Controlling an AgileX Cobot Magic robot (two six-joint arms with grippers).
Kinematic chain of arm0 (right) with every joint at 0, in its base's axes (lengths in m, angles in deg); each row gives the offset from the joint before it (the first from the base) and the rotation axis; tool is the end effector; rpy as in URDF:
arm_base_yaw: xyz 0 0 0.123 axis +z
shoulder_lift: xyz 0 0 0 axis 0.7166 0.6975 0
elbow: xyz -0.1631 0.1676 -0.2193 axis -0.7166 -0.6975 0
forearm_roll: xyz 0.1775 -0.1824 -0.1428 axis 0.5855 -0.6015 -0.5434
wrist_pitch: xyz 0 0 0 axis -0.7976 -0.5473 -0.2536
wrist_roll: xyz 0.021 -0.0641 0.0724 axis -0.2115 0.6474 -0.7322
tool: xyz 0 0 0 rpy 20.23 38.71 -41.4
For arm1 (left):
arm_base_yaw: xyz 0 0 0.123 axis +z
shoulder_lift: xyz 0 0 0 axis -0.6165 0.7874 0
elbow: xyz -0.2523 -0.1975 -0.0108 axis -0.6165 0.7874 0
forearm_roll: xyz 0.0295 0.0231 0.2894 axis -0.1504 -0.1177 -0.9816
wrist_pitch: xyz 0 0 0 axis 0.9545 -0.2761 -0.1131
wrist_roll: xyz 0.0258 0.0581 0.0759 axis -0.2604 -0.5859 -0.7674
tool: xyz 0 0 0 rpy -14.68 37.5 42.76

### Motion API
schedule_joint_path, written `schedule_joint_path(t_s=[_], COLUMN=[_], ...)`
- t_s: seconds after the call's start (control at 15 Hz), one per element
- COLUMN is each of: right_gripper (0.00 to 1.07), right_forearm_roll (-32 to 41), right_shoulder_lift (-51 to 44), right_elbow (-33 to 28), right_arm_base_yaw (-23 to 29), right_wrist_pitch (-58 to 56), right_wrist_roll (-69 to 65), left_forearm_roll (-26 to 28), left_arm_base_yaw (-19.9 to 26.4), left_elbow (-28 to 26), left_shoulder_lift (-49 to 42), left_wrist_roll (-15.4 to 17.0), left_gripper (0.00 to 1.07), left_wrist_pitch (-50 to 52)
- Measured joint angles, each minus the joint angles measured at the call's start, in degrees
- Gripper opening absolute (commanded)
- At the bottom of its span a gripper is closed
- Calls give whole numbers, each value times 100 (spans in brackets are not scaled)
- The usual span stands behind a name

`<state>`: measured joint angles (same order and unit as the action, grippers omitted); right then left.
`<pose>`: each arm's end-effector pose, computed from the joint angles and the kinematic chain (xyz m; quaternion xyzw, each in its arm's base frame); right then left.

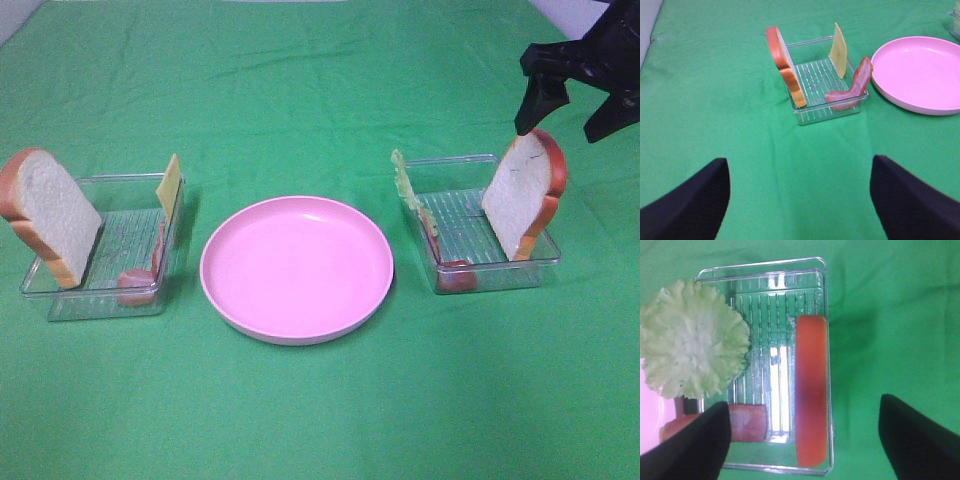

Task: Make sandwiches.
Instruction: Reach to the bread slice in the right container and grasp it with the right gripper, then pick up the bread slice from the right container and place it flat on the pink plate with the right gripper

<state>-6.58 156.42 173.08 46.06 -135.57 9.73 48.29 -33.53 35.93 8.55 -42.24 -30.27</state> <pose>0.4480 0.0172 0.2630 -0.0293 0.9784 0.0723 0.1915 0.0001 -0.0180 0.2978 0.0731 0.8415 -0.0192 0.5349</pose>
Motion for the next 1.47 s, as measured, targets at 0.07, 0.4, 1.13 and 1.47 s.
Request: schedule_joint_path(t_s=[0.07,0.4,1.13,1.47], right_gripper=[77,43,0,0], right_forearm_roll=[0,201,218,1381], right_shoulder_lift=[367,1106,309,-854], right_elbow=[269,493,550,550], right_arm_base_yaw=[0,0,-11,-17], right_wrist_pitch=[-52,-384,-779,-1083], right_wrist_roll=[0,0,0,344], left_forearm_roll=[0,0,0,0], left_arm_base_yaw=[0,0,0,0], left_elbow=[0,0,0,0], left_shoulder_lift=[0,0,0,0], left_wrist_roll=[0,0,0,0], left_gripper=[74,74,74,74], left_wrist_pitch=[0,0,0,0])
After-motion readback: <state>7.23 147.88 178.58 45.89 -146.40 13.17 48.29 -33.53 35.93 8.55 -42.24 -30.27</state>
